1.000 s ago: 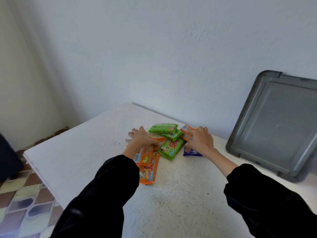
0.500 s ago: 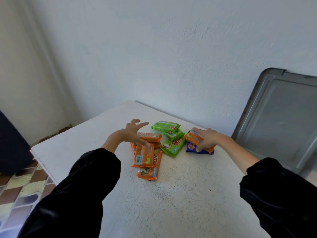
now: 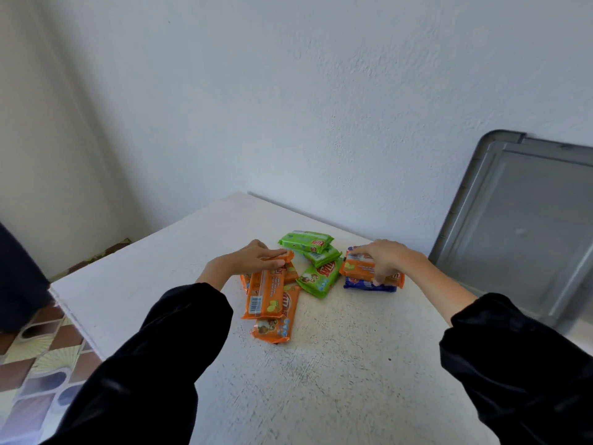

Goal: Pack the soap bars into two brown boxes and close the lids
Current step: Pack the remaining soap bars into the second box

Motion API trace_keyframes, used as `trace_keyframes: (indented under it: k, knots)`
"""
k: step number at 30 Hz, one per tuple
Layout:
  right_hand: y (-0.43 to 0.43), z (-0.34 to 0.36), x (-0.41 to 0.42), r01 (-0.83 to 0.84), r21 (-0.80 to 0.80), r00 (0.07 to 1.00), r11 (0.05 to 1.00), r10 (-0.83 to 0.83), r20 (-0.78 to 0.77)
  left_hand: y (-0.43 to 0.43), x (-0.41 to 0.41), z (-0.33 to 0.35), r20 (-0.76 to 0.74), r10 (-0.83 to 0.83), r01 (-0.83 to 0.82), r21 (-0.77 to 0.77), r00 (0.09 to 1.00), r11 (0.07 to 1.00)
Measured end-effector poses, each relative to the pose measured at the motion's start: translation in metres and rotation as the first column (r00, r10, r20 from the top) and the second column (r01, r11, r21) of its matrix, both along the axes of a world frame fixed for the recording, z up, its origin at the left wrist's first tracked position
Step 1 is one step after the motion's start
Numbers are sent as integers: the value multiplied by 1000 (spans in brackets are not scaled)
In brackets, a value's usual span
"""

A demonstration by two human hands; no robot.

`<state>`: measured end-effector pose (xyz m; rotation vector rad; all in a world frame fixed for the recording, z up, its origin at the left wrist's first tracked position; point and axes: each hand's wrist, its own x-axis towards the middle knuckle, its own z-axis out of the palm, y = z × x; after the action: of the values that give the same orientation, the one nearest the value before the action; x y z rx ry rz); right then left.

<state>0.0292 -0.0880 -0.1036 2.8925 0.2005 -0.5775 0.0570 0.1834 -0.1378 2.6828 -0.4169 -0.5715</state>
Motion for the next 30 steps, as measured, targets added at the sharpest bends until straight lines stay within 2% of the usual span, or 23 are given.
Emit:
trace_keyframes:
  k: [4, 7, 11, 14, 18, 21, 25, 30]
  knots:
    - [-3, -3, -3, 22, -1, 1000, 1000, -22, -14, 0, -2, -6, -10, -7, 6, -24, 1000, 1000]
    - [-9, -7, -4, 51, 63, 999, 997, -51, 5, -3, 2, -5, 50, -9, 6, 63, 999, 998]
    - [-13, -10, -4, 44, 124, 999, 991, -46, 14, -9, 1, -5, 116, -91, 76, 129, 989, 989]
    - [-17, -12, -2, 37, 165, 999, 986, -41, 20, -10, 0, -5, 116, -116, 106, 92, 986, 990]
    - [-20, -12, -2, 8, 314, 999, 949, -18, 27, -8, 2, -6, 97, -138, 132, 66, 986, 989]
    - [-18, -19, -5, -19, 318, 995, 948, -13, 100, -8, 4, -4, 89, -124, 119, 55, 988, 991]
    - [-14, -23, -9, -12, 346, 984, 938, -50, 168, -9, 0, -3, 238, -109, 100, 52, 965, 994]
    - [-23, 2, -26, 17, 380, 989, 925, -73, 132, -14, -17, 7, 397, -123, 144, -23, 909, 989]
